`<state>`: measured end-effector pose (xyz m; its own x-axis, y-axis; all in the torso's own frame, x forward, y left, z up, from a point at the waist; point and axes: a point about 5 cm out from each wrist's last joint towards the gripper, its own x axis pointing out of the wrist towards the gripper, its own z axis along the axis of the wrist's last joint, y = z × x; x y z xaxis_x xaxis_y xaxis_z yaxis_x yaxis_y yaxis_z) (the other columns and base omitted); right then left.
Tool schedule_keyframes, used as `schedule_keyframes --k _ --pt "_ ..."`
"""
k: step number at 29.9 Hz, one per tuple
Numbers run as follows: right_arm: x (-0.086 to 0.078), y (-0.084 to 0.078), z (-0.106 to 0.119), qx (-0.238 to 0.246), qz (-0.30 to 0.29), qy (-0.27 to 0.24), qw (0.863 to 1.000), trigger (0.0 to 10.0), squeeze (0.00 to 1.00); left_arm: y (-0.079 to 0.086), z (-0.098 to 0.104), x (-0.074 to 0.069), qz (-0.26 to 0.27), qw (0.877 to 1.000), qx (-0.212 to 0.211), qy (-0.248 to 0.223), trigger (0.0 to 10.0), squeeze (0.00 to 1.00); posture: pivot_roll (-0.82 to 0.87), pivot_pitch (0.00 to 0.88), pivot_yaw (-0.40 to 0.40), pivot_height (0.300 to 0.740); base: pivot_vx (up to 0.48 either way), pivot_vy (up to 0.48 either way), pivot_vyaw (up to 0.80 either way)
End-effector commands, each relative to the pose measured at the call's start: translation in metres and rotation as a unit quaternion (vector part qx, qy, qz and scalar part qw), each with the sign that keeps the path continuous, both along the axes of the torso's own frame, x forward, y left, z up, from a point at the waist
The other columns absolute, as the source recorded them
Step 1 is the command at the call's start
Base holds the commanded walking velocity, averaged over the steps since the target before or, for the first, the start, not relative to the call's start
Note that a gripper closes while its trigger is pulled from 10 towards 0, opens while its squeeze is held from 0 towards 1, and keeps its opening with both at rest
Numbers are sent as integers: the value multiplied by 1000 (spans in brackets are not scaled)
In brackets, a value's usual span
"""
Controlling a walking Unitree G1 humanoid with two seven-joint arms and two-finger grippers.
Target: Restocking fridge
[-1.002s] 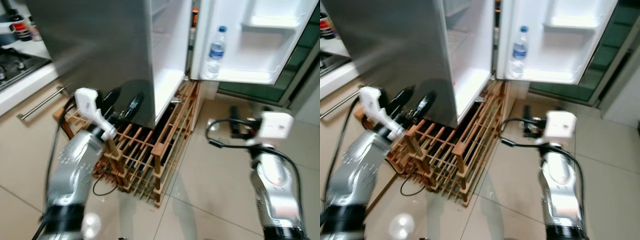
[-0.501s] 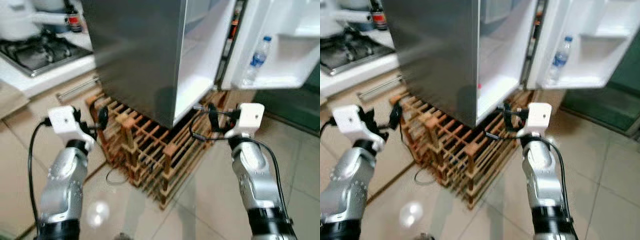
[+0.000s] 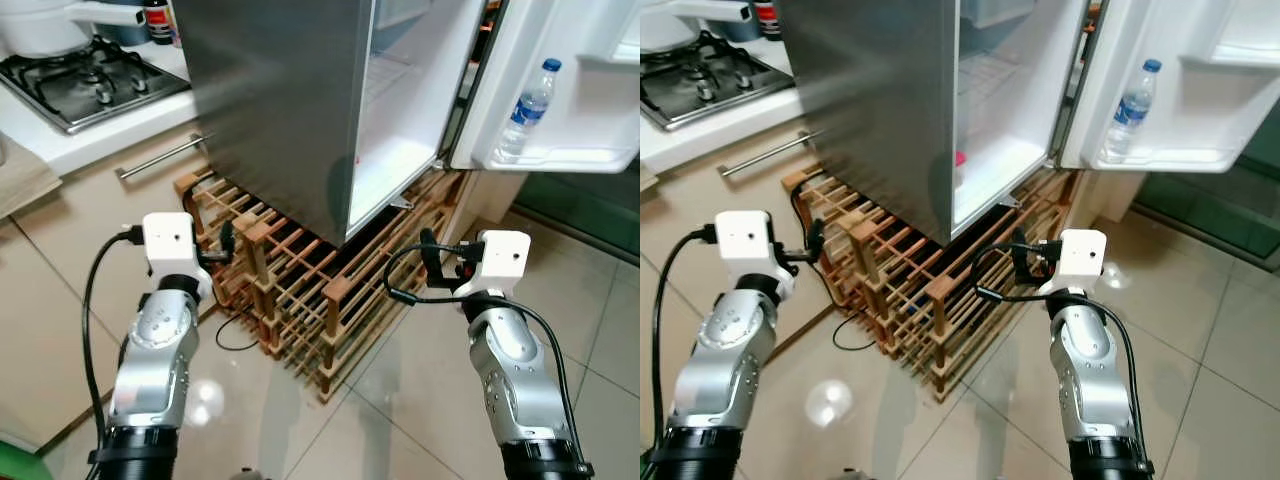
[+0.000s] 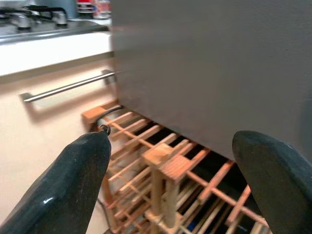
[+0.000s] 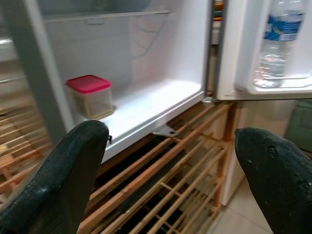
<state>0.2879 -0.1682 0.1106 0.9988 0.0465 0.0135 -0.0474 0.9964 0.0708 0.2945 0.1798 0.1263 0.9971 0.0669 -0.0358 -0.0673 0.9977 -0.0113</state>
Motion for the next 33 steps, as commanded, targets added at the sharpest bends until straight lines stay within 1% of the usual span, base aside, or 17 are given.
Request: schedule_keyframes --k 1,5,6,9,11,12,14,17,22,23,24,25,26,27,28,30,33 --pt "0 -2 4 -2 1 -4 1000 10000 0 5 1 0 15 1000 -7 -6 10000 0 -86 41 16 740 0 304 0" --pt "1 1 4 -6 10 -3 1000 10000 0 11 4 -3 22 1000 -10 -14 10000 0 -73 36 5 740 0 431 0" --pt "1 2 3 -7 16 -1 1000 10000 0 14 4 -4 28 999 -4 -16 10000 0 -66 32 -5 740 0 469 0" --pt "1 3 3 -7 17 0 1000 10000 0 16 5 -5 31 999 0 -18 10000 0 -66 32 -5 740 0 469 0" --pt "1 1 0 -15 7 7 1000 10000 0 16 5 -4 33 999 -1 -18 10000 0 -58 26 -11 740 0 446 0" --pt "5 -3 -4 -26 -10 23 999 10000 0 15 5 -2 34 999 -7 -23 10000 0 -58 19 -10 740 0 0 0" --pt "7 -4 -4 -25 -11 26 999 10000 0 14 7 -1 32 999 -10 -28 10000 0 -59 13 -6 740 0 0 0" --pt "9 -7 0 -9 -13 10 1000 10000 0 11 9 2 25 999 -11 -34 10000 0 -61 10 0 740 0 0 360" --pt "12 -5 7 -15 -12 -3 1000 10000 0 8 9 4 10 999 -4 -33 10000 0 -71 14 10 740 0 0 488" --pt "11 -5 7 -17 -10 -5 1000 10000 0 9 8 4 13 999 -2 -33 10000 0 -71 14 10 740 0 0 431" --pt "11 -6 6 -17 -11 -4 1000 10000 0 15 6 3 29 999 27 -27 10000 0 -76 16 13 740 0 0 425" --pt "10 -6 6 -16 -11 -4 1000 10000 0 23 4 1 58 998 34 -21 10000 0 -80 12 15 740 0 0 419" --pt "10 -7 5 -15 -12 -3 1000 10000 0 29 1 0 75 997 27 -13 10000 0 -80 12 15 740 0 0 406" --pt "10 -7 5 -15 -12 -3 1000 10000 0 29 1 0 75 997 27 -13 10000 0 -80 12 15 740 0 0 406" --pt "10 -7 5 -13 -11 -3 1000 10000 0 36 -1 -1 98 995 30 -7 10000 0 -76 12 12 740 0 -334 0" --pt "10 -7 5 -12 -10 -3 1000 10000 0 37 0 -2 99 995 30 -10 10000 0 -76 12 12 740 0 -334 0" --pt "10 -4 5 -14 0 -2 1000 10000 0 33 3 -2 89 995 32 -19 10000 0 -72 9 9 740 0 -439 0"
